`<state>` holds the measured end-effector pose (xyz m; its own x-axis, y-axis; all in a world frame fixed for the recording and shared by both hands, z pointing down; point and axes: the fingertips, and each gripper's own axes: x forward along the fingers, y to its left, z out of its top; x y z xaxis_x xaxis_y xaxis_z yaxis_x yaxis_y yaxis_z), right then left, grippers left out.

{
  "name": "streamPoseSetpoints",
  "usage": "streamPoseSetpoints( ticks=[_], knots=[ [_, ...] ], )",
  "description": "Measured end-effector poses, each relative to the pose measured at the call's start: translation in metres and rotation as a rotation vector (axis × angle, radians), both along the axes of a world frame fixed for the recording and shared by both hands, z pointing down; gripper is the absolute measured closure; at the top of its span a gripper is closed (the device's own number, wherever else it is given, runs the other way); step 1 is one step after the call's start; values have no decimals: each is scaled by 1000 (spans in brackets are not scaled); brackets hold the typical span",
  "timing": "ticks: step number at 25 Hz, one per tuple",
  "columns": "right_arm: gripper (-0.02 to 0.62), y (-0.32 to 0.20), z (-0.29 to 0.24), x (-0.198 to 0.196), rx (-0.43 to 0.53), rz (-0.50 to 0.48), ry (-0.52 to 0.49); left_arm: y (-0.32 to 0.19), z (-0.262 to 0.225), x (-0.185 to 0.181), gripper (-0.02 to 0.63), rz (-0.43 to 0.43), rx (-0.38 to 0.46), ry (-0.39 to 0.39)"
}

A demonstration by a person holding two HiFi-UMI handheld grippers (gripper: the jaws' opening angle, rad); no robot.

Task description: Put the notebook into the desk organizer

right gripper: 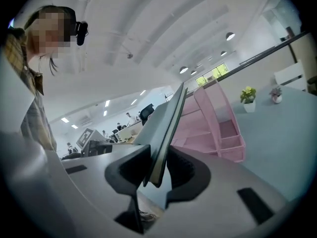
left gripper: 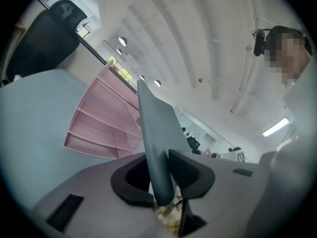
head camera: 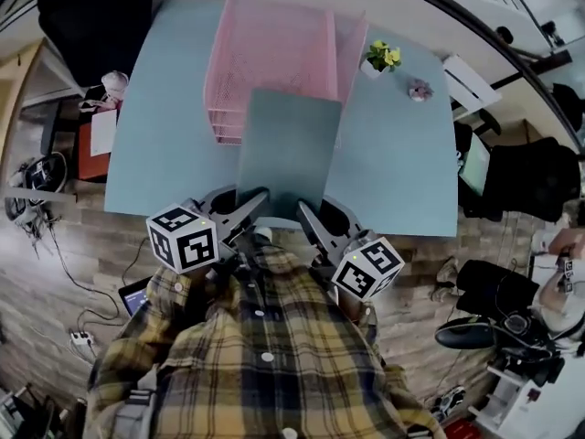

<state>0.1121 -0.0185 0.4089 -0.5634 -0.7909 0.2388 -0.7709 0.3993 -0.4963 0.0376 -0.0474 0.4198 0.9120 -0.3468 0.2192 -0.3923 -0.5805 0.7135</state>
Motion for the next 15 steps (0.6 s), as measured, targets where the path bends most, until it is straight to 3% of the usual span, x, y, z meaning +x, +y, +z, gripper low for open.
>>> streamPoseSetpoints(
  ticks=[7, 15],
  knots=[
    [505, -5, -1, -16, 21, -155, -14, 6, -3, -20, 512, -162, 12, -15],
    [505, -14, -6, -28, 32, -170, -21, -1, -8, -32, 512, -185, 25, -13]
  ],
)
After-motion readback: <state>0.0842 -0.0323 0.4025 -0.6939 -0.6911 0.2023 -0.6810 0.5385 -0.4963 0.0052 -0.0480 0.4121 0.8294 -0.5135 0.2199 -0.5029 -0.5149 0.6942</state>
